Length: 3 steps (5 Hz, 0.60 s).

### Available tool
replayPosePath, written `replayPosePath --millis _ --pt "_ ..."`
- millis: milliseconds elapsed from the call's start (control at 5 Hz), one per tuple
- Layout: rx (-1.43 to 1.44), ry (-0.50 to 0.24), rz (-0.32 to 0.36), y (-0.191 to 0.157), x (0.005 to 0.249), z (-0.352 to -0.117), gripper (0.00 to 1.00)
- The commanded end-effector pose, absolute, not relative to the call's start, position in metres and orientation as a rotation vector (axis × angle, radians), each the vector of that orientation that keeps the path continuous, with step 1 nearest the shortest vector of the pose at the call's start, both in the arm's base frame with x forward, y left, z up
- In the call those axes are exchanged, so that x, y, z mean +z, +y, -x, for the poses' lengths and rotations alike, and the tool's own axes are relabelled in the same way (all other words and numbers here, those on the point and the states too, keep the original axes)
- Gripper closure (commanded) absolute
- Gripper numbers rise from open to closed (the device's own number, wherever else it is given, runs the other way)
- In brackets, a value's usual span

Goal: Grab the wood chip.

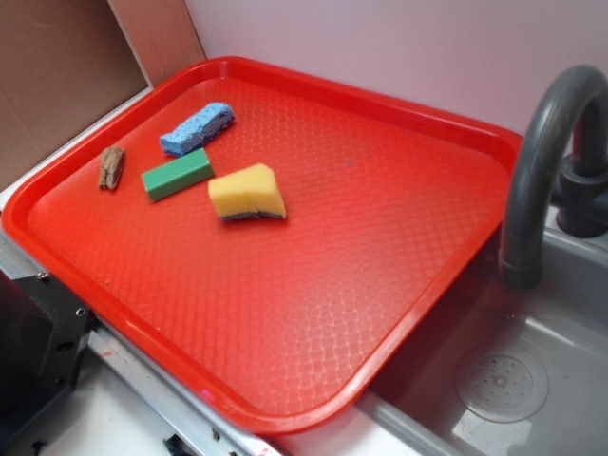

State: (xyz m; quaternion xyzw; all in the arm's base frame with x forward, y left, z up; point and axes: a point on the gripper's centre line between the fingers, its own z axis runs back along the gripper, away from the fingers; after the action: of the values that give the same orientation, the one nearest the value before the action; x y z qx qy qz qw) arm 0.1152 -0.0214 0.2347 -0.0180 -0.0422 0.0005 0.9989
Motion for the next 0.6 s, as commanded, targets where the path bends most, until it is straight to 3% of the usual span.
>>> replayPosePath --millis 0,400 --pt "0.001 -0.084 0.036 -0.021 0.235 -0.115 0.0" --pt "0.473 -0.137 0.06 0.019 0.213 -0.131 0.0"
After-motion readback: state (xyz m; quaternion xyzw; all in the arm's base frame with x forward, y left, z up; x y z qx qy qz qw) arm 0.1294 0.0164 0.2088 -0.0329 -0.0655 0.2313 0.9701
